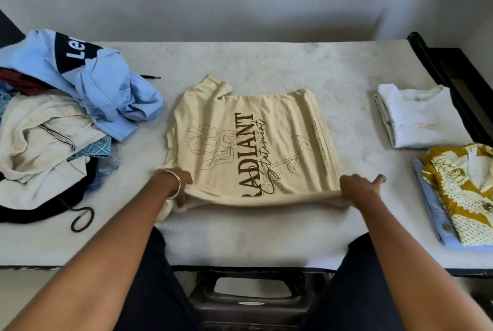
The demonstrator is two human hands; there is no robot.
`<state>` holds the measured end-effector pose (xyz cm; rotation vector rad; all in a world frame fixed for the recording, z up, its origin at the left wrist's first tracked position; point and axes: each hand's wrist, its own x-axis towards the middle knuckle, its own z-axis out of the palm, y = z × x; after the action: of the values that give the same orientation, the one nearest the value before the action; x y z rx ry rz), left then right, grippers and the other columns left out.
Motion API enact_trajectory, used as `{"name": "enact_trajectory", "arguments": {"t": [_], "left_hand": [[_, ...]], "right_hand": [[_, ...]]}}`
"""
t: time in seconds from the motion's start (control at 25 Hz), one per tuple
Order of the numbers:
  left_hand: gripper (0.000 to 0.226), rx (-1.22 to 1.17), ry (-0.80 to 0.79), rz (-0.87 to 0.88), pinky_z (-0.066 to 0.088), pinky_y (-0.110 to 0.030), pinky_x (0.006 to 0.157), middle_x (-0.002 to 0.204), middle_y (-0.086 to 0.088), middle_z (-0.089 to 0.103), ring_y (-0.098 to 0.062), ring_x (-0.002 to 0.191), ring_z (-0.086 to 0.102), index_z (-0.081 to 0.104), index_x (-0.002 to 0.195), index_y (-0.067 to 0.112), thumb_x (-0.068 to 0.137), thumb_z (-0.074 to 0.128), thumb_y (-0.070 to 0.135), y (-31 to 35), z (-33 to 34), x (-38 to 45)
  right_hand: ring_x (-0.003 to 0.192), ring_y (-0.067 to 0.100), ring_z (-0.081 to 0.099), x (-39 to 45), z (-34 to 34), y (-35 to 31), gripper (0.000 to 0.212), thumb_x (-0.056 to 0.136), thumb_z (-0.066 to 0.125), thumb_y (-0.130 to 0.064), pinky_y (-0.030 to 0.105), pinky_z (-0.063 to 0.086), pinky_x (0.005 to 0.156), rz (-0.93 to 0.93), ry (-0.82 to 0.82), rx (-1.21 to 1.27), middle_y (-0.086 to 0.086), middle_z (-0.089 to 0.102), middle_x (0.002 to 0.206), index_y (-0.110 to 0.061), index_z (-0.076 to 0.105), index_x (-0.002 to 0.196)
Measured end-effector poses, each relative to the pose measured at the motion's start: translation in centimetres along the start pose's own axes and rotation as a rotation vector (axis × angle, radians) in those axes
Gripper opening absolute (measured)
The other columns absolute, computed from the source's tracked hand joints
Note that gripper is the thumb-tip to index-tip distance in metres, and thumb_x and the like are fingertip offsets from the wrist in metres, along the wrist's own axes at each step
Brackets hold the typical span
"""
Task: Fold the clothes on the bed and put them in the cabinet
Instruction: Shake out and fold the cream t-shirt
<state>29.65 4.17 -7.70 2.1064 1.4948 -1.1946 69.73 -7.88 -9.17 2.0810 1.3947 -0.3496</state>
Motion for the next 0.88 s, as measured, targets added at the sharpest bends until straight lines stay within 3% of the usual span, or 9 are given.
{"name": "enact_trajectory", "arguments": {"t": [0.12,0.32,0.36,0.44,0.52,0.56,0.64,0.72,0.88], "left_hand": [[0.060,0.070,0.249,-0.116,0.038,-0.038,0.097,0.134,0.001,0.054,-0.022,0.121,0.054,0.050,0.129,0.037,0.075,0.074,0.044,-2.8,-3.9,1.1],[0.043,-0.040,1.050,-0.296,0.041,-0.054,0.092,0.115,-0.021,0.056,-0.039,0.108,0.053,0.060,0.119,0.014,0.078,0.073,0.012,-1.4,-3.6,4.3],[0.038,-0.165,1.028,-0.340,0.042,-0.053,0.091,0.116,-0.022,0.057,-0.040,0.109,0.053,0.060,0.118,0.011,0.082,0.070,0.016,-0.1,-2.7,3.9],[0.040,-0.586,0.672,-0.434,0.044,-0.047,0.091,0.119,-0.021,0.059,-0.040,0.112,0.055,0.060,0.116,0.008,0.088,0.063,0.037,1.9,2.2,5.6],[0.064,-1.205,0.331,-0.629,0.054,-0.045,0.080,0.107,-0.022,0.065,-0.039,0.096,0.064,0.066,0.103,0.006,0.072,0.070,0.062,3.5,6.7,6.1],[0.067,-1.612,0.272,-0.688,0.058,-0.045,0.069,0.097,-0.021,0.067,-0.036,0.079,0.067,0.066,0.094,0.005,0.063,0.078,0.063,3.5,8.4,6.8],[0.042,-2.255,0.254,-0.704,0.057,-0.036,0.048,0.083,-0.015,0.061,-0.024,0.057,0.059,0.061,0.086,0.004,0.072,0.083,0.037,3.2,9.4,7.4],[0.037,-2.516,0.331,-0.716,0.054,-0.030,0.044,0.095,-0.011,0.061,-0.019,0.066,0.061,0.057,0.104,0.006,0.078,0.080,0.020,2.9,9.1,8.3],[0.059,-2.666,0.633,-0.817,0.056,-0.037,0.068,0.122,-0.002,0.054,-0.022,0.097,0.059,0.045,0.132,0.014,0.080,0.074,0.016,2.7,6.1,8.8]], "right_hand": [[0.113,0.029,0.052,3.4,-3.2,0.8,0.020,0.087,0.045,0.000,0.067,0.017,0.108,0.069,0.057,0.131,0.003,0.051,0.089,-0.020,0.050,0.083],[0.130,0.038,0.030,5.3,-1.1,-3.6,0.040,0.093,0.055,-0.018,0.059,0.027,0.104,0.213,0.413,0.480,0.020,0.038,0.138,-0.015,0.043,0.131],[0.129,0.039,0.035,4.6,0.2,-5.1,0.039,0.096,0.053,-0.025,0.055,0.032,0.102,0.267,0.398,0.670,0.021,0.041,0.138,-0.013,0.044,0.133],[0.117,0.039,0.053,2.8,3.1,-7.9,0.043,0.099,0.050,-0.038,0.046,0.044,0.094,0.464,0.208,1.141,0.022,0.057,0.126,-0.008,0.052,0.130],[0.081,0.034,0.068,1.2,4.9,-9.0,0.046,0.097,0.056,-0.043,0.040,0.056,0.077,0.705,0.063,1.560,0.021,0.069,0.093,0.001,0.064,0.109],[0.066,0.030,0.068,1.4,5.5,-8.7,0.045,0.094,0.062,-0.040,0.041,0.059,0.070,0.792,0.043,1.747,0.018,0.068,0.077,0.005,0.066,0.095],[0.064,0.029,0.070,2.4,5.4,-7.8,0.035,0.088,0.073,-0.029,0.042,0.061,0.071,0.876,0.023,2.099,0.015,0.068,0.073,0.003,0.063,0.083],[0.082,0.027,0.072,3.6,4.7,-7.2,0.021,0.085,0.076,-0.017,0.042,0.061,0.078,0.898,0.050,2.287,0.014,0.070,0.092,-0.003,0.061,0.086],[0.095,0.014,0.065,5.4,2.5,-6.5,0.021,0.087,0.070,-0.006,0.040,0.059,0.081,0.943,0.235,2.524,0.000,0.069,0.110,-0.021,0.065,0.101]]}}
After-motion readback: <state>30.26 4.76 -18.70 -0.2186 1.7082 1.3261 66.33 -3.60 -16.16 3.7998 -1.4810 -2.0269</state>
